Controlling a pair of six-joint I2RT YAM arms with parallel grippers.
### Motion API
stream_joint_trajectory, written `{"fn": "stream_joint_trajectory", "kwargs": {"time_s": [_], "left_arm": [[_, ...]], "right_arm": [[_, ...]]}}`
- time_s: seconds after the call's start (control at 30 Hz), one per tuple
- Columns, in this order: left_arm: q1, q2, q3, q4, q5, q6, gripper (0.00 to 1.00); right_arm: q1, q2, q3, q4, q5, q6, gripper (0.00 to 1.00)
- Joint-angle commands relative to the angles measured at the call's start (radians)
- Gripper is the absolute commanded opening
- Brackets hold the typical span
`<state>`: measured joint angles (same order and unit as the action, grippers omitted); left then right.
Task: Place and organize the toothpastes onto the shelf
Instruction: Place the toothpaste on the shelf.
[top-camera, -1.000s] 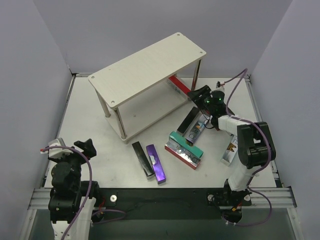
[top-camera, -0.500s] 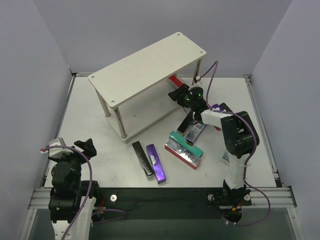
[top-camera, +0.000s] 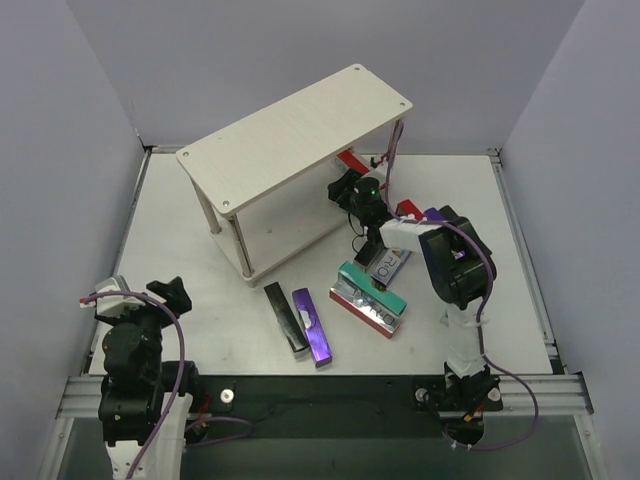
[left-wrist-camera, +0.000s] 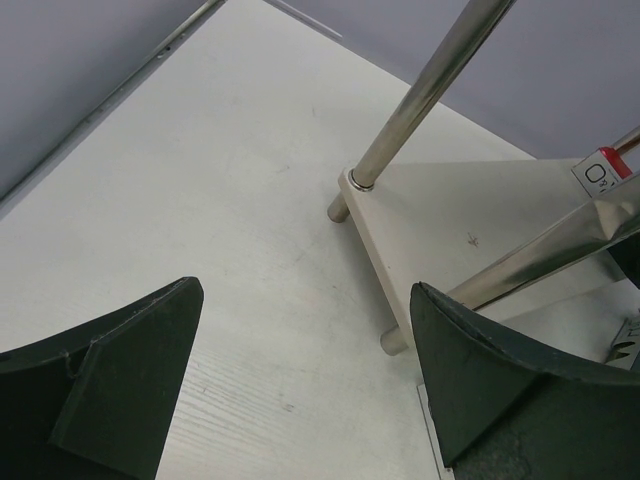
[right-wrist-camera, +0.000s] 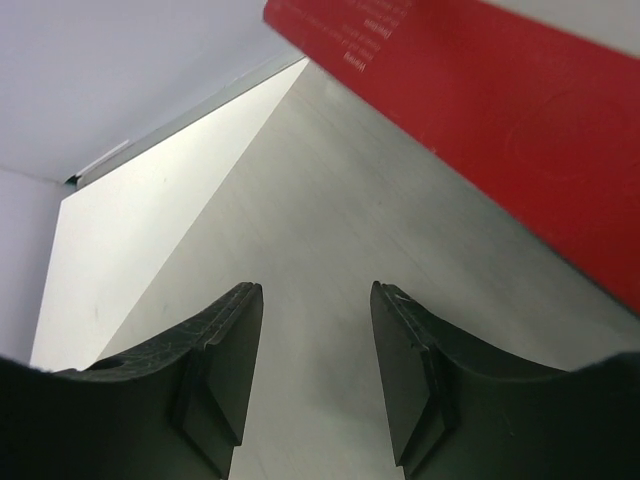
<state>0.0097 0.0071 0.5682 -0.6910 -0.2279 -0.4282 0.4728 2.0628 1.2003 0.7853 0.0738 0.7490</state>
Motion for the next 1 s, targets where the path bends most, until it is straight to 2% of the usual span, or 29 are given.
{"fn": "stream_joint_trajectory", "kwargs": {"time_s": [0.0,0.3,0.67,0.97], "left_arm": [[0.013,-0.099,0.002,0.047,0.015,0.019,0.96],[0.016,-0.102,0.001,0.047,0.018,0.02,0.96],[0.016,-0.105,-0.001,0.05,0.021,0.022,0.96],[0.016,-0.105,-0.001,0.05,0.021,0.022,0.96]], "right_arm": [[-0.005,0.029,0.064,0.009,0.133,-0.054,0.49],[-0.011,0.071,0.13,-0.032,0.182,-0.076,0.52],[-0.017,0.118,0.206,-0.055,0.204,-0.086,0.63],[-0.017,0.146,0.263,-0.052,0.123,-0.089,0.61]]}}
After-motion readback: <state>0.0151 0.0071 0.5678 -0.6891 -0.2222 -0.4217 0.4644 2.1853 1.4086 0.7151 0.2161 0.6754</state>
